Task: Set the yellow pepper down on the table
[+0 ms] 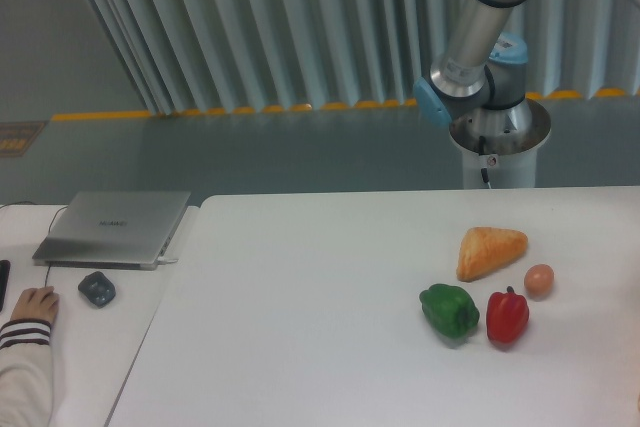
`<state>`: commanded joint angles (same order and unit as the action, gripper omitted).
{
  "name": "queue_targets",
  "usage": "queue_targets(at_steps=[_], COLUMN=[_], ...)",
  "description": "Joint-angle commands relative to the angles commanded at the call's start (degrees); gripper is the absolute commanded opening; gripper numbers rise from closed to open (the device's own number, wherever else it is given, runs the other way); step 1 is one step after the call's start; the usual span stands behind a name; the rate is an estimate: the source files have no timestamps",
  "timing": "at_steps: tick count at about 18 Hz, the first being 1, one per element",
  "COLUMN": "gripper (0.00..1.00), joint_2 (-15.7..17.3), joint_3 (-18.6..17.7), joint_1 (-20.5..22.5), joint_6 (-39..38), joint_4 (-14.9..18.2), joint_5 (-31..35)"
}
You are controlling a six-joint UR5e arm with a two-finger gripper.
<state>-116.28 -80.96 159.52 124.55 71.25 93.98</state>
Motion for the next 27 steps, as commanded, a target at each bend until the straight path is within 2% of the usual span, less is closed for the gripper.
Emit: queue_targets(at_steps=[2, 5, 8, 9, 13, 18, 22, 23, 25, 27], gripper=[0.44, 0.44, 0.44, 0.44, 0.44, 0.44, 0.44, 0.44, 0.44, 0.44], joint_2=[0.7, 1.8, 3.3, 3.7, 4.5, 5.0, 4.7, 4.5, 4.0, 2.8], joint_3=[0.8, 2.6, 4.5, 4.7, 4.8, 4.8, 4.5, 4.1, 3.1, 3.2], joint_1=[0.0, -0.4, -0.4, -0.6, -4.1, -9.9, -13.3, -14.6, -17.8, -20.5], joint_6=[-3.8, -5.7, -10.0, -11.9, -18.7, -31.2, -38.4, -42.7, -46.0, -49.9], joint_4=[2.7, 7.0, 11.4, 11.8, 11.8, 10.8, 8.1, 6.1, 2.2, 0.3], joint_5=[-5.0, -7.4, -13.2, -15.4, -16.6, -16.6, -16.4, -15.7, -9.7, -5.4])
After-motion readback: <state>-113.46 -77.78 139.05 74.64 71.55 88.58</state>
